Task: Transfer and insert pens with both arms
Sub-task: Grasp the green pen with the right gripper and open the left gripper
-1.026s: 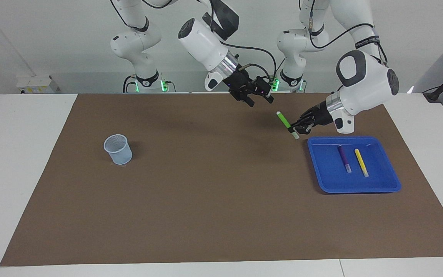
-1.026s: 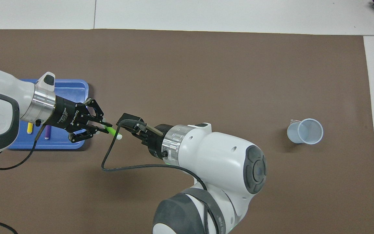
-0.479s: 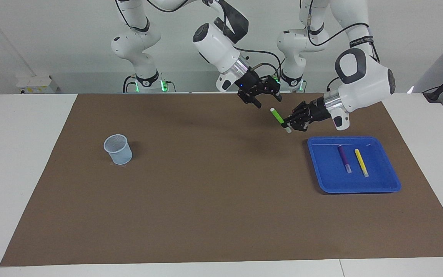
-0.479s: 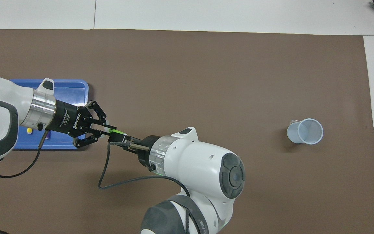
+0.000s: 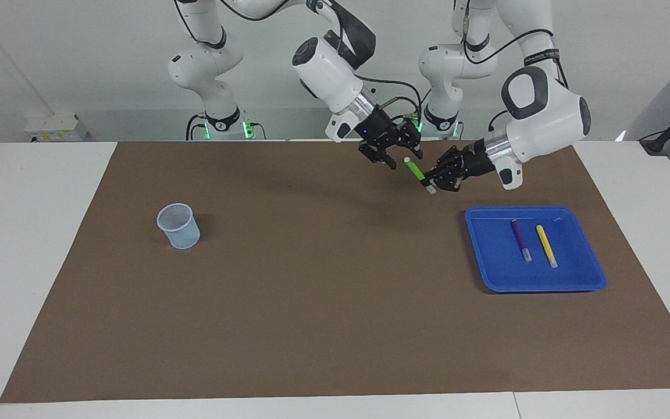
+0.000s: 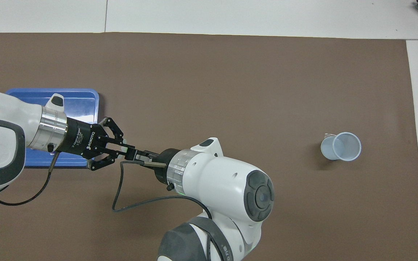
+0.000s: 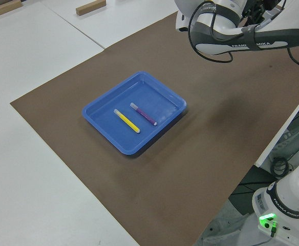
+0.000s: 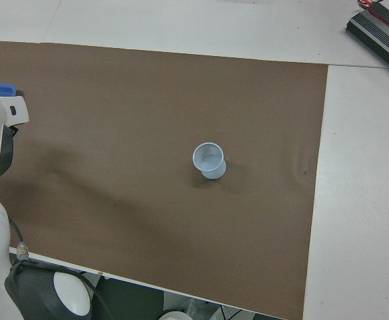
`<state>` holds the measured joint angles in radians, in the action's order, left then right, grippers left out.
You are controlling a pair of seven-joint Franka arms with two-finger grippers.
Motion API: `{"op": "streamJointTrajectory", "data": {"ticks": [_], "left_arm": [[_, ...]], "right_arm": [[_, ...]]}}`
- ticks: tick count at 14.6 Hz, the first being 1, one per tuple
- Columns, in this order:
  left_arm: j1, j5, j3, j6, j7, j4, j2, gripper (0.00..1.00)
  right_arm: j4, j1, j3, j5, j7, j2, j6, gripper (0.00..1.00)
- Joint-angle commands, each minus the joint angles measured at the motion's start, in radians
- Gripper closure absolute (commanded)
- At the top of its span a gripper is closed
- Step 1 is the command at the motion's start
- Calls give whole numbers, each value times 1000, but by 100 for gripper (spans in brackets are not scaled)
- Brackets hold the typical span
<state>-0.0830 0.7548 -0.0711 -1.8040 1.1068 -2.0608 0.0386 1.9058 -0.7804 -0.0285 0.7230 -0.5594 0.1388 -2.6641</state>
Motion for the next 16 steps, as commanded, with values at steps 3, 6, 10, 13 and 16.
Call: {"op": "streamJointTrajectory", "data": {"ticks": [3, 6, 10, 13, 16], "left_arm": [[-41, 28, 13, -44, 41, -48, 41, 100], [-41, 28, 13, -44, 41, -48, 44, 100], [-41, 28, 13, -44, 41, -48, 47, 100], [-40, 28, 13, -43, 42, -47, 47, 100], [-40, 28, 13, -43, 50, -48, 50, 100]], "right_arm": [[-19, 6, -2, -23, 16, 16, -19, 55], [-21, 15, -2, -23, 22, 16, -17, 55], [-21, 23, -1, -27, 24, 18, -19, 60], [-19, 21, -2, -27, 21, 18, -19, 95], [-14, 18, -2, -30, 21, 22, -19, 100]]}}
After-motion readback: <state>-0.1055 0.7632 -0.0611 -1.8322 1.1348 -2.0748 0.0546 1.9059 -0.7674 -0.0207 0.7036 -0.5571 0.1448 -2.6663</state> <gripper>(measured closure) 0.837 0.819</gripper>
